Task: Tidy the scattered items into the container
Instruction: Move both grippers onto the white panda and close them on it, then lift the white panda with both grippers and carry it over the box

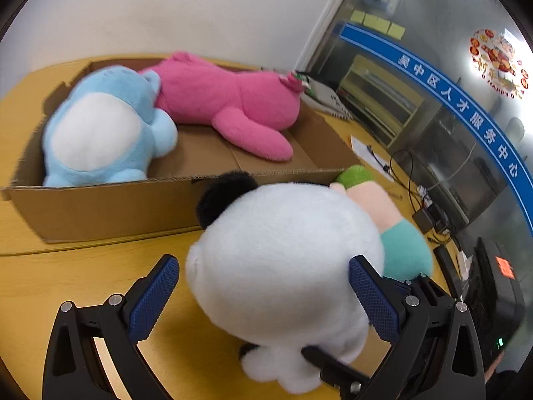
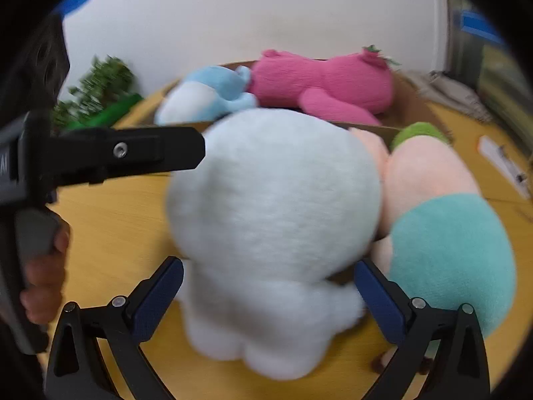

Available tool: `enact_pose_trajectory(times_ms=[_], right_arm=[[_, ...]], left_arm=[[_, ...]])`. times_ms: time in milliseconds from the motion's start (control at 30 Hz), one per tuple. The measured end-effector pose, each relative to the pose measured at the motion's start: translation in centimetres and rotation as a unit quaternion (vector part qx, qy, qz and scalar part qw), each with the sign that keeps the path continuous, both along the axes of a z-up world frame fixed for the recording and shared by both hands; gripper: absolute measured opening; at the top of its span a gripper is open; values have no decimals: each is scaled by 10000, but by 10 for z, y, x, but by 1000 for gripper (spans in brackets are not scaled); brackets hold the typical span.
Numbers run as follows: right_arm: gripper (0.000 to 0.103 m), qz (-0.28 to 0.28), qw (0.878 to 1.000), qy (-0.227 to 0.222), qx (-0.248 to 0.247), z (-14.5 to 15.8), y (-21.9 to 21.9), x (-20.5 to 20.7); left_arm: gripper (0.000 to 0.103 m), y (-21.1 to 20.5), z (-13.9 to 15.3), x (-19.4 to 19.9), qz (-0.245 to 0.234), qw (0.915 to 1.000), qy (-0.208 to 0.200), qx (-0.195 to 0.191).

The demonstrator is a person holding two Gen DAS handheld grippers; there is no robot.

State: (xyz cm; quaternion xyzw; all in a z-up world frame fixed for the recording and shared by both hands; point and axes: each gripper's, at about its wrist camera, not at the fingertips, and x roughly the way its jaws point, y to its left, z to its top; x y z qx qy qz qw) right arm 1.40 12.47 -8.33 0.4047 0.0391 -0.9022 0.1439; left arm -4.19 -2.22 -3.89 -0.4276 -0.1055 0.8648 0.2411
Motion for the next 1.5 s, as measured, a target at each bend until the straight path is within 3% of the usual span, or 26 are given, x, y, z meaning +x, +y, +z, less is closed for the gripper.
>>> enact_pose_trajectory(times_ms=[100, 200, 333, 567, 733, 867, 1033, 1233, 1367, 1500], right_arm=[[103, 309, 9979, -385, -426, -12, -5, -5], [98, 118, 9989, -321, -312, -20, -7, -12], [85, 11, 9980, -290, -555, -21, 1, -17], [75, 130, 9970, -234, -725, -16, 5, -13], [72, 170, 9958, -91, -891, 2, 9, -4], [72, 228, 9947, 285, -963, 37, 8, -1], [72, 380, 9919, 724, -974, 84, 2, -22], [72, 392, 9877, 1155, -975, 134, -6, -77], [72, 304, 9879, 1092, -1062, 143, -10, -123], [71, 148, 9906, 760, -1130, 119, -17, -169]], left_arm=[[91, 6, -7, -4, -248, 9994, -111, 210], [83, 9, -5, -2, -315, 9993, -97, 159], [79, 6, -1, 2, -302, 9995, -51, 120], [73, 10, 8, 15, -340, 9993, 141, 93], [71, 12, 42, 35, -410, 9973, 612, 21], [71, 8, 79, 35, -419, 9939, 1014, 67], [71, -2, 128, 10, -465, 9881, 1465, 63], [71, -10, 174, -44, -430, 9813, 1877, -22], [71, -12, 174, -89, -306, 9834, 1790, -25], [71, -11, 145, -136, -148, 9911, 1314, -156]])
